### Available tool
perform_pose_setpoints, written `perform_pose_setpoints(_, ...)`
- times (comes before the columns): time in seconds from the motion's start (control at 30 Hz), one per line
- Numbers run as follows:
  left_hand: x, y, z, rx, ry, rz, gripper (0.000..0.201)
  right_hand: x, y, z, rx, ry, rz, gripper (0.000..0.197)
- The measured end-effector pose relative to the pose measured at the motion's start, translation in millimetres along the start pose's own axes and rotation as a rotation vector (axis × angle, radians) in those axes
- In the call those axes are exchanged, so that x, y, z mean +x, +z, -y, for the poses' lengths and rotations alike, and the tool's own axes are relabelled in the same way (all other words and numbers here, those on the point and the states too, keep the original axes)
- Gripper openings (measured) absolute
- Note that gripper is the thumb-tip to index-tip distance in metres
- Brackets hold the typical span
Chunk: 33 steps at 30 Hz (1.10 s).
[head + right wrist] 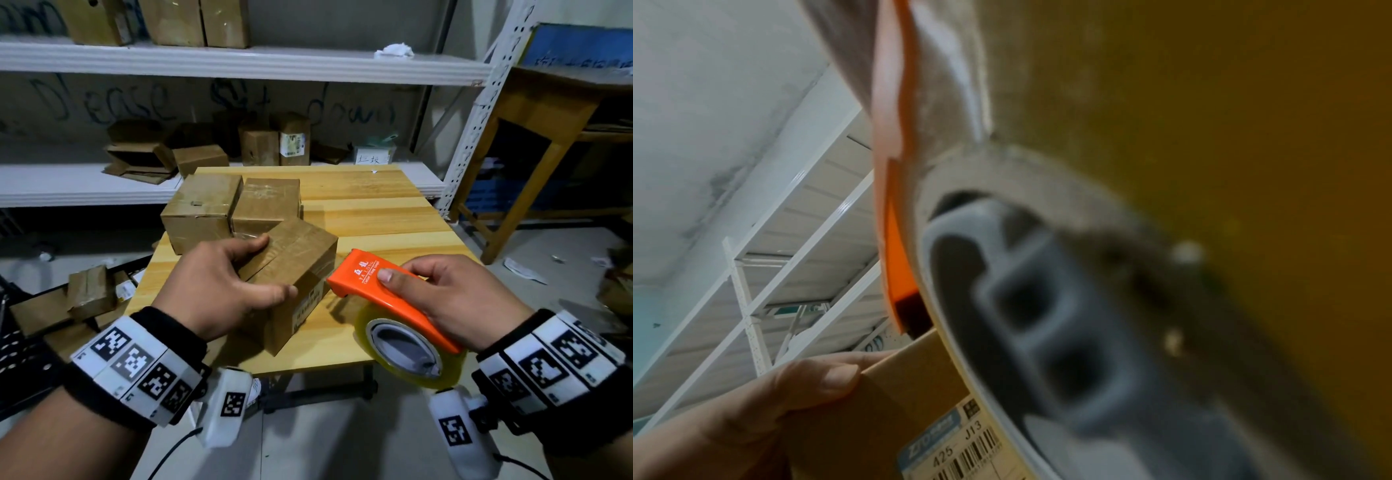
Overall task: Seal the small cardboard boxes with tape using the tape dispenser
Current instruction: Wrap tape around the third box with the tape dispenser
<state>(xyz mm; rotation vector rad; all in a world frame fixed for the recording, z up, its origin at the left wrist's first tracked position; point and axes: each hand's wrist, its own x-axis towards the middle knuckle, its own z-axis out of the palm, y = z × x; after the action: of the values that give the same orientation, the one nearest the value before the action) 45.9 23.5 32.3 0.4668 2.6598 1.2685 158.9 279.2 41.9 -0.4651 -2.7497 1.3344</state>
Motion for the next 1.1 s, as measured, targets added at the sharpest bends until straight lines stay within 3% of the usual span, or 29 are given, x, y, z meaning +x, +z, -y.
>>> perform_pose_setpoints(0.4,-1,2,1,0.029,-0.009,0.020,0.098,-2,-3,-3,0.000,0.012,0.010,0.046)
perform_pose_setpoints(0.47,0,0,2,0.137,0.026,0.006,0.099,-2,-2,-3,0.004,0.011,0.001,0.045)
perform_pose_setpoints(0.6,-4,0,-4,0.433,0.084,0.031,0.123,-2,-1,-3,0.022,0.017,-0.004,0.043)
perform_pose_setpoints(0.7,-7,4,-10,0.494,0.089,0.006,0.113,-2,-1,-4,0.035,0.014,-0.016,0.043)
perform_pose_setpoints(0.9,-4,0,-4,0.327,0.053,-0.057,0.099,0,5,-1,0.048,-0.002,-0.015,0.041)
perform_pose_setpoints(1.1,0,1,6,0.026,0.019,-0.090,0.071,4,10,3,0.136,-0.015,0.003,0.032)
